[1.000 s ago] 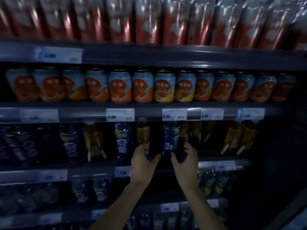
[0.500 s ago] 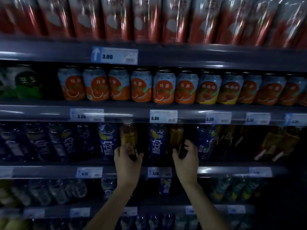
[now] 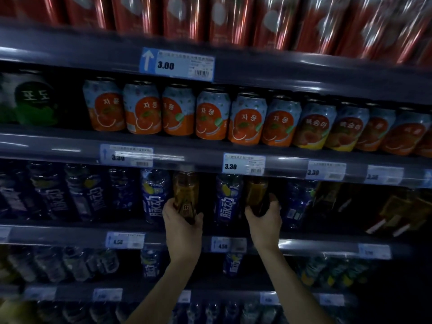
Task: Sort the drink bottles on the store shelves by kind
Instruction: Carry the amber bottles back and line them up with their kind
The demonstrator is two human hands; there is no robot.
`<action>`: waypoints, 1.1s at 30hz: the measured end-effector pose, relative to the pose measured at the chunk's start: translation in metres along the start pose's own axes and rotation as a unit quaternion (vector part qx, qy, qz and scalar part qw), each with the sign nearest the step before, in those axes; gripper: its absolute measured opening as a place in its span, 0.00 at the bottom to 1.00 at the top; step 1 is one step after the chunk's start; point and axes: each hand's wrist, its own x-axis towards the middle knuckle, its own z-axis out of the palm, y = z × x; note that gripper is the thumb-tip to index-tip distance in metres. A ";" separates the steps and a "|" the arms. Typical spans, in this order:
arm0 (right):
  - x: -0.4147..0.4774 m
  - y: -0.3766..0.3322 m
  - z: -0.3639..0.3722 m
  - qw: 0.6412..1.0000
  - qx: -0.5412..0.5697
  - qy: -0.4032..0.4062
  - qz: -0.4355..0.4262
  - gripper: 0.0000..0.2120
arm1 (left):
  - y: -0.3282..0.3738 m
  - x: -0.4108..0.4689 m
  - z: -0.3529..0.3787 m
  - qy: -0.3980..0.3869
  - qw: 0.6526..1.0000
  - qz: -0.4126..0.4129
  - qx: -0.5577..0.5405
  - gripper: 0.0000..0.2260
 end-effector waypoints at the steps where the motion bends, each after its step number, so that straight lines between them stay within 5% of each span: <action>1: 0.001 0.000 0.001 1.000 0.009 -0.004 0.005 0.32 | -0.001 0.001 0.002 0.003 1.000 -0.009 -0.009 0.31; 13: 0.008 0.005 0.006 0.998 0.050 0.006 0.021 0.32 | 0.000 0.007 0.014 0.051 0.987 -0.009 0.152 0.34; 33: -0.001 0.007 -0.011 0.997 0.042 -0.055 0.019 0.30 | -0.002 0.010 0.013 0.035 0.989 -0.006 0.142 0.31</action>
